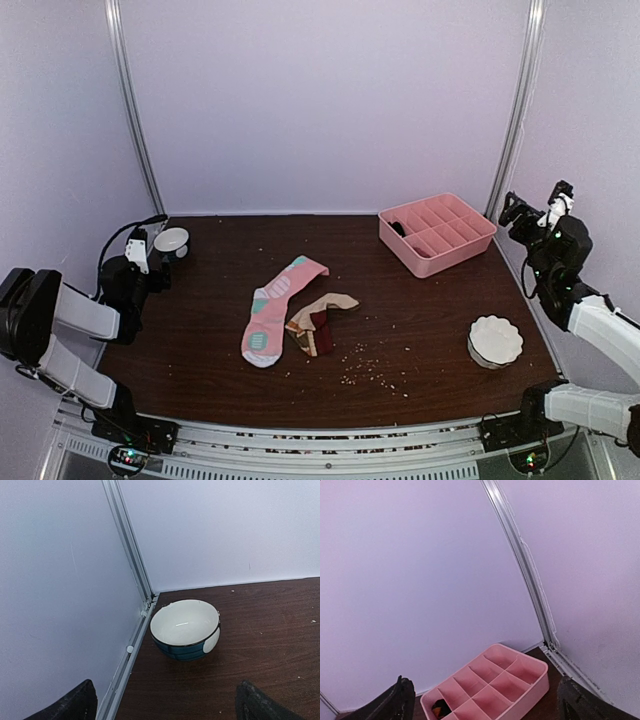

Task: Roll the socks
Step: Pick up the sock from the center of the board.

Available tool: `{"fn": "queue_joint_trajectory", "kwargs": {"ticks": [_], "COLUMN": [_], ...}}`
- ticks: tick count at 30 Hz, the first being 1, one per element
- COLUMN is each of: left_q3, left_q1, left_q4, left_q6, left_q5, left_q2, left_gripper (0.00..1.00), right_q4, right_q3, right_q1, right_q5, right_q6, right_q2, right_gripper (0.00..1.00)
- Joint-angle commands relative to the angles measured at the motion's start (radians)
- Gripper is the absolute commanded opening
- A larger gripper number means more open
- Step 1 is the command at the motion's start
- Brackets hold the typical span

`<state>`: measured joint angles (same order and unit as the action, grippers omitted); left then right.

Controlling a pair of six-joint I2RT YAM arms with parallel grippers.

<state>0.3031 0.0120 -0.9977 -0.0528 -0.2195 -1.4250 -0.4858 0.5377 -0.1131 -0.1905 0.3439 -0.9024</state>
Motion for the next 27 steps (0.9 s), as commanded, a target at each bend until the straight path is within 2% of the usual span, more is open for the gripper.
{"fn": "queue_joint_trajectory", "kwargs": {"ticks": [1, 3, 4, 6, 8, 10, 13, 15, 16, 18, 20, 24, 27], "left_q3": [0.012, 0.064, 0.125, 0.224, 0.294, 0.3, 0.258, 0.297, 0.346, 0.465, 0.548, 0.505, 0.506], "left_q1": [-0.01, -0.011, -0.009, -0.01, -0.01, -0.012, -0.011, -0.011, -0.012, -0.029, -0.068, -0.094, -0.096], "left_q4": [-0.044, 0.116, 0.213, 0.409, 0.555, 0.58, 0.532, 0.638, 0.742, 0.963, 1.124, 1.084, 1.139], "left_q6": [0.006, 0.014, 0.027, 0.021, -0.062, -0.135, -0.213, -0.234, -0.257, -0.276, -0.252, -0.233, -0.215], "left_q5": [0.012, -0.013, -0.043, -0.075, -0.06, -0.082, -0.108, -0.165, -0.176, -0.166, -0.074, -0.027, 0.042], "left_q2": [0.024, 0.083, 0.108, 0.132, 0.14, 0.165, 0.24, 0.253, 0.236, 0.171, 0.162, 0.281, 0.34], "left_gripper": [0.98, 0.98, 0.98, 0.98, 0.98, 0.98, 0.98, 0.98, 0.98, 0.98, 0.98, 0.98, 0.98], "right_q4": [0.117, 0.071, 0.142, 0.335, 0.414, 0.477, 0.529, 0.578, 0.602, 0.626, 0.647, 0.671, 0.695], "right_q3": [-0.011, 0.0, 0.042, 0.141, 0.201, 0.262, 0.362, 0.453, 0.501, 0.572, 0.636, 0.696, 0.745], "right_q1": [0.02, 0.004, -0.034, -0.182, -0.32, -0.435, -0.577, -0.658, -0.707, -0.756, -0.779, -0.783, -0.782], "right_q5": [0.151, 0.27, 0.276, 0.1, 0.031, -0.004, -0.035, -0.029, -0.039, -0.029, 0.0, 0.056, 0.09], "right_q6": [0.365, 0.365, 0.32, 0.194, 0.143, 0.151, 0.19, 0.214, 0.217, 0.235, 0.273, 0.349, 0.381], "right_q2": [-0.022, -0.072, -0.099, -0.151, -0.223, -0.319, -0.487, -0.609, -0.664, -0.755, -0.831, -0.936, -1.003], "right_gripper": [1.0, 1.0, 0.99, 1.0, 1.0, 1.0, 1.0, 1.0, 1.0, 1.0, 0.97, 0.88, 0.84]}}
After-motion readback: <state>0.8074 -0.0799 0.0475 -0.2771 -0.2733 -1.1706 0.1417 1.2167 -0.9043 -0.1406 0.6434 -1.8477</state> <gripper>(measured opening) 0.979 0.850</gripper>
